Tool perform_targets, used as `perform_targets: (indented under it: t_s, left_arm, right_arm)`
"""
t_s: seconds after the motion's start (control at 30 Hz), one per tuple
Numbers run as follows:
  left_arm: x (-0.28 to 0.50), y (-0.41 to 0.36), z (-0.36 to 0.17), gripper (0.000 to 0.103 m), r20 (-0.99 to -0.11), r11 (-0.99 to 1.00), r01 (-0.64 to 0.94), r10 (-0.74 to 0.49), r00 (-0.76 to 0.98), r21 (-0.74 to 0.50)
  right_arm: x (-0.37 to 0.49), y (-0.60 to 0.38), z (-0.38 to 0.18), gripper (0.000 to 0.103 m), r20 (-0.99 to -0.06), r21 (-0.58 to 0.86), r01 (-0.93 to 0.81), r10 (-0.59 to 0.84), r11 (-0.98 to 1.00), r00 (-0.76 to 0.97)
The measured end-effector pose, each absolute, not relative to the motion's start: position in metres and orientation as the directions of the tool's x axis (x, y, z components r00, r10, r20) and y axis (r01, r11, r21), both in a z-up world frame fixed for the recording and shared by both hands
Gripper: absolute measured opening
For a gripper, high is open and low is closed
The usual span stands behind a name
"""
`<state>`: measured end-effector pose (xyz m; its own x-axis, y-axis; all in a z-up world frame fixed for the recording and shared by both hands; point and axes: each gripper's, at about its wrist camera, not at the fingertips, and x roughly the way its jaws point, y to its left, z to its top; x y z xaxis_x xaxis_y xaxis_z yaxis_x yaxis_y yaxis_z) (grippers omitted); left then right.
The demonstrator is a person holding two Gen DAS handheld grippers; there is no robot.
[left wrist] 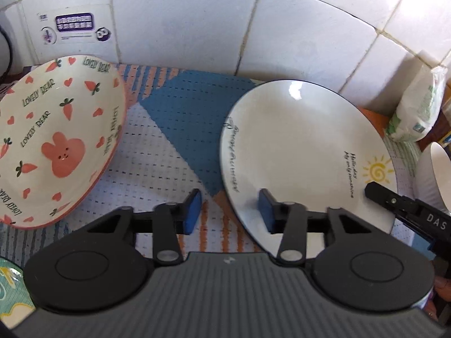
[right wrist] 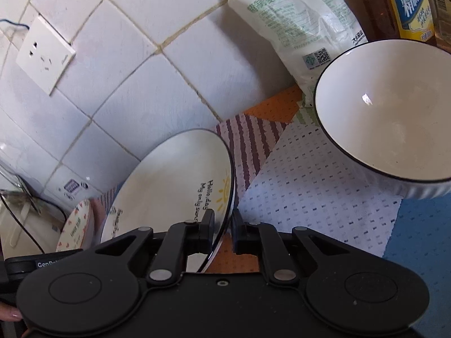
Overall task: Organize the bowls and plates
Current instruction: 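Lift the white plate with the right gripper, lower it onto the cloth, open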
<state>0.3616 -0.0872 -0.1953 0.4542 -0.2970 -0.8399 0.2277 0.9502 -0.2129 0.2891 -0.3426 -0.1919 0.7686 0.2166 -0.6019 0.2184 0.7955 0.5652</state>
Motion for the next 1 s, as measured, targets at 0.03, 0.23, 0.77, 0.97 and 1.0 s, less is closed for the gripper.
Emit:
perform_targets:
  t_s: [0.03, 0.23, 0.77, 0.97, 1.0]
  left_arm:
    - [0.362, -0.090, -0.193, 0.021, -0.842, 0.947, 0.237, -0.305, 0.444, -0.218]
    - [0.337, -0.112, -0.174, 0.023, -0.826, 0.914, 0.401, -0.268, 0.496, -0.056]
    - [0.240, -0.078, -0.143, 0.024, -0.880, 0.858, 0.499, -0.328, 0.345, -0.124]
    - [0.228, -0.069, -0.149, 0.024, -0.897, 0.813, 0.555, -0.366, 0.248, -0.179]
    - [0.226, -0.067, -0.150, 0.024, -0.900, 0.809, 0.559, -0.368, 0.235, -0.184]
  right_arm:
    - [0.290, -0.343, -0.191, 0.014, -0.604, 0.569, 0.221, 0.221, 0.792, 0.765]
    - [0.286, -0.340, -0.176, 0.018, -0.653, 0.493, 0.194, 0.213, 0.848, 0.727]
    - [0.165, -0.308, -0.145, 0.021, -0.675, 0.399, 0.158, 0.172, 0.903, 0.718]
    - [0.128, -0.290, -0.145, 0.021, -0.698, 0.367, 0.215, 0.115, 0.905, 0.707]
    - [0.123, -0.284, -0.146, 0.021, -0.706, 0.352, 0.229, 0.097, 0.907, 0.701]
